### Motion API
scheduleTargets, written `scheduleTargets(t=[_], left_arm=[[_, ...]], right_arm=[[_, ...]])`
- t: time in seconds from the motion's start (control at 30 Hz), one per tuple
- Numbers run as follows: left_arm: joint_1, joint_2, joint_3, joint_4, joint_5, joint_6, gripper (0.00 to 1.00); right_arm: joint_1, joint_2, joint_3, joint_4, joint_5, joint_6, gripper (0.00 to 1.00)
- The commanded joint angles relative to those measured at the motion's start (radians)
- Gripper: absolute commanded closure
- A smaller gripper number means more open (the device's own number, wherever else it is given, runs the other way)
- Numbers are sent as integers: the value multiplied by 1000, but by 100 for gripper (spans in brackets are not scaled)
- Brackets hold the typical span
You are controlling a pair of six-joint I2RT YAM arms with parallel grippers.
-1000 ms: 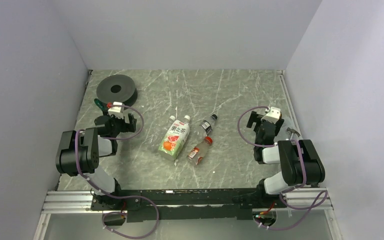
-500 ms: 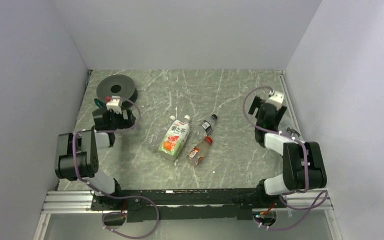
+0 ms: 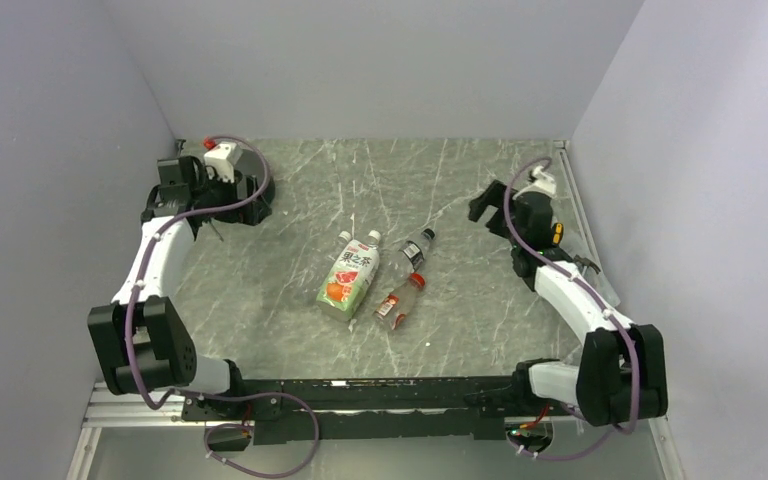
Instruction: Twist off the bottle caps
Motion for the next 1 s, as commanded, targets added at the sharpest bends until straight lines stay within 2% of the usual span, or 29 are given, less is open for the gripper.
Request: scheduleTargets(t=[0.0,0.13,0.3,0.43,0.6,0.97], left_arm=[[-71,-18,98,-287,152,18,1],[-213,10,98,-378,114,19,1],[-363,54,10,-339,-82,72,1],[-375,129,27,-307,-169,77,1],[-401,196,44,-265,-205,101,1],[-425,325,43,-263,-143,111,1]], right_arm=[[205,-17,147,-184,68,-42,0],[355,-16,206,-277,246,-48,0],[472,-32,231,-346,358,-49,0],[533,-66,232,-371,394,-49,0],[580,-85,246,-420,422,-54,0],[591,-143,178,-443,416,-34,0]])
